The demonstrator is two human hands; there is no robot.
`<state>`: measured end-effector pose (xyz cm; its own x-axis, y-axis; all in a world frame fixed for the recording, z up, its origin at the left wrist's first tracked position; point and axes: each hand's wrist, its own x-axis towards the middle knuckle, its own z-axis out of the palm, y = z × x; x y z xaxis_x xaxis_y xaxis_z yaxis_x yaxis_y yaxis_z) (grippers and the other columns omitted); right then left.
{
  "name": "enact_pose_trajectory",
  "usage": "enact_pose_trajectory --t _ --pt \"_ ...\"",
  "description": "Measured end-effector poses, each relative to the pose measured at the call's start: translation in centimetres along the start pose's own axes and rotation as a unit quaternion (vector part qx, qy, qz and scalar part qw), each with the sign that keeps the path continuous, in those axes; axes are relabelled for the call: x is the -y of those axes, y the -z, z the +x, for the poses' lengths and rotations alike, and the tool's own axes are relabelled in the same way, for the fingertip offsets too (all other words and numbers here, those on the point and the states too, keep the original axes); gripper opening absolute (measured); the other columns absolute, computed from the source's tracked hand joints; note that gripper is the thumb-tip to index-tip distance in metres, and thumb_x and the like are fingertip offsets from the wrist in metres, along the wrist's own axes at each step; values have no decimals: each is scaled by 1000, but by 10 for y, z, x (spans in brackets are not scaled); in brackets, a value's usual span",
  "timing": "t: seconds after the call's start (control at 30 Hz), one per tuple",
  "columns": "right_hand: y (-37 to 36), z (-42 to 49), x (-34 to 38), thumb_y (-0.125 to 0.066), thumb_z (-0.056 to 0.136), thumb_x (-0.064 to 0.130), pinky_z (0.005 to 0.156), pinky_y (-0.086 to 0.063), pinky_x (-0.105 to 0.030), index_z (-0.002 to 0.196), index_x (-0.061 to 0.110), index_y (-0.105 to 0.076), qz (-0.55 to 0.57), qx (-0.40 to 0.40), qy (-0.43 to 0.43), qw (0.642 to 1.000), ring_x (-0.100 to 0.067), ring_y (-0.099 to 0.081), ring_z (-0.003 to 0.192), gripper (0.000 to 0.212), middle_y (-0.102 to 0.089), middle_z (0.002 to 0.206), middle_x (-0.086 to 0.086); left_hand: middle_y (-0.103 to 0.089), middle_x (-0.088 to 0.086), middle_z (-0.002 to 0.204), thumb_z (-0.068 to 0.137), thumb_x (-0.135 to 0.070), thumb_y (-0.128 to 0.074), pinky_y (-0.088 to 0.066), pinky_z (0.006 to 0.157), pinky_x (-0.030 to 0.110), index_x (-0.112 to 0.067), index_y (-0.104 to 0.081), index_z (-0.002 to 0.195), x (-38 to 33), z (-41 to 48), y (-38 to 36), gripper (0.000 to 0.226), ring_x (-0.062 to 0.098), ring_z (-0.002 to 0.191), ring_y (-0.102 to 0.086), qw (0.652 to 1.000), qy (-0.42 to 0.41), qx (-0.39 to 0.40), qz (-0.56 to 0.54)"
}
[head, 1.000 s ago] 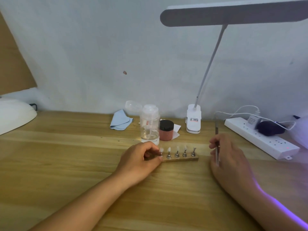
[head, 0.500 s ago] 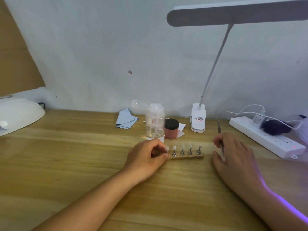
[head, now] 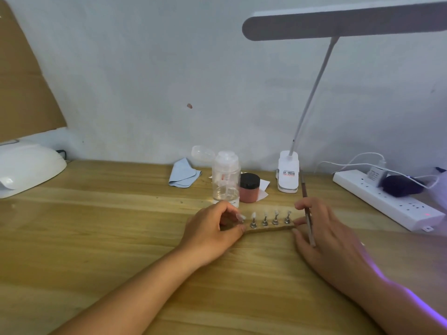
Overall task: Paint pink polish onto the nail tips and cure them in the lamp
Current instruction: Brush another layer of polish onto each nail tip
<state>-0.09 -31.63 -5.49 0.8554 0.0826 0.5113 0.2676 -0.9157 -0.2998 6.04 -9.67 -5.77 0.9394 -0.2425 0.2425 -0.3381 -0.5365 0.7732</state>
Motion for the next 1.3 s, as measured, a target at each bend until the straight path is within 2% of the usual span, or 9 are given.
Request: enact_pose_trajectory --t 0.17,0.47,0.6,0.7,0.9,1.03,1.13,1.2,1.3 --pt "-2 0 -3 -63 89 18 66 -57 -34 117 23 -38 9 8 21 1000 -3 -63 100 38 -58 115 1 -71 -19 87 86 -13 -68 -50 94 35 -26 -71 88 -1 0 1 13 4 90 -66 1000 17 11 -11" --pt "-6 0 -8 -63 88 17 67 -57 -36 115 28 -35 29 1 29 999 7 -59 101 40 -54 117 6 -70 -22 83 85 -16 -69 -51 91 31 -29 -69 84 0 -2 1 13 -2 83 -65 1000 3 2 -3" --pt "-6 0 -11 -62 88 19 72 -57 -43 114 30 -33 50 16 29 998 -2 -63 108 40 -51 123 7 -70 -21 79 85 -17 -72 -52 90 31 -35 -71 81 0 -1 3 18 -1 78 -62 1000 8 22 -13" --pt "-5 -2 -10 -65 87 24 71 -56 -42 115 30 -33 42 17 23 999 -9 -65 101 43 -51 120 6 -71 -19 79 84 -18 -73 -52 92 33 -36 -71 80 0 1 3 18 2 80 -63 999 19 43 -23" --pt "4 -6 5 -61 83 17 55 -49 -46 113 15 -41 3 5 21 1000 -21 -53 56 36 -35 103 8 -75 -12 87 78 -24 -80 -50 98 41 -30 -73 89 -3 -4 5 14 9 91 -68 994 33 90 -58" --pt "9 -13 26 -58 80 49 58 -51 -40 116 23 -35 41 27 33 998 -16 -59 66 50 -36 112 8 -76 -8 88 79 -21 -80 -44 105 42 -27 -69 99 -13 -6 4 23 8 96 -69 992 42 108 -56" --pt "10 -14 33 -48 74 73 64 -54 -35 117 27 -30 -10 40 22 999 -14 -61 77 66 -33 122 9 -77 -11 94 90 -4 -62 -45 99 35 -30 -63 106 -17 -6 2 31 2 101 -66 987 11 147 -61" --pt "8 -14 34 -56 73 69 62 -54 -35 116 21 -35 -21 38 18 999 -16 -60 74 67 -36 119 6 -76 -12 98 89 7 -50 -41 87 29 -31 -59 108 -14 -11 2 44 -1 102 -64 982 -3 175 -64" --pt "6 -14 31 -74 74 42 52 -50 -38 110 12 -45 -21 12 22 999 -20 -55 61 55 -44 110 -1 -76 -11 99 87 12 -44 -44 86 27 -29 -58 108 -11 -14 1 48 0 105 -65 979 -24 188 -77"
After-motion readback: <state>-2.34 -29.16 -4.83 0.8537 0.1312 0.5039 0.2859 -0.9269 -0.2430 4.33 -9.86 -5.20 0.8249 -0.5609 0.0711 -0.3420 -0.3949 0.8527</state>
